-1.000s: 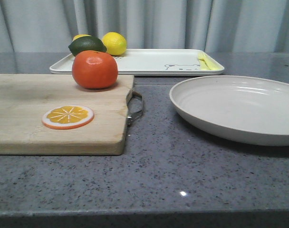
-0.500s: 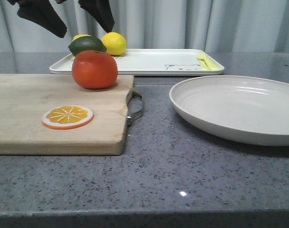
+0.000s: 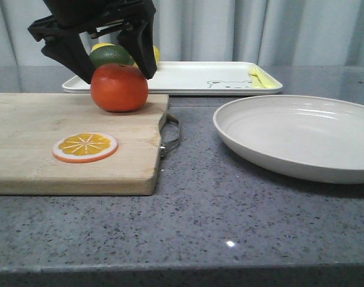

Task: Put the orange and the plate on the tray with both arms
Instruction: 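Lower the left gripper over the orange and close on it, then lift the orange with the left gripper and carry it over the plate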

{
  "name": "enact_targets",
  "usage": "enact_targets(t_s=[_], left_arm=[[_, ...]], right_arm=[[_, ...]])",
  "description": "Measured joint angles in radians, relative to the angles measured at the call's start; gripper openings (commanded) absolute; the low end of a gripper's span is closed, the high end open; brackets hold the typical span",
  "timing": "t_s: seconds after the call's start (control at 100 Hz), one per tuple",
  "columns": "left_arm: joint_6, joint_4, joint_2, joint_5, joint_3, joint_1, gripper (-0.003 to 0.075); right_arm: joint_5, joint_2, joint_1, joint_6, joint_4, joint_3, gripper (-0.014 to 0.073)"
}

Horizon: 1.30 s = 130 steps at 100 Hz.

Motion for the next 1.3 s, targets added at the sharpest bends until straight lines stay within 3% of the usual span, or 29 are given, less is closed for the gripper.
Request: enact_targets(t_s=[0.36, 0.84, 1.11, 1.3], left_arm=[[0.019, -0.003, 0.000, 0.041, -0.002, 0.000, 0.0628], [0.021, -0.006, 0.000, 0.043, -0.002, 0.000, 0.0335], [0.027, -0.032, 0.000, 0.057, -0.049, -0.009, 0.0330], [0.059, -0.040, 0.000, 0.056, -0.095, -0.100, 0.0330]], right_arm=[[0.000, 0.000, 0.000, 0.000, 0.000, 0.000, -0.0060], [0.000, 0.000, 0.000, 0.000, 0.000, 0.000, -0.0060], [0.000, 0.000, 0.000, 0.000, 0.000, 0.000, -0.0060], [0.000, 0.000, 0.000, 0.000, 0.000, 0.000, -0.0060]])
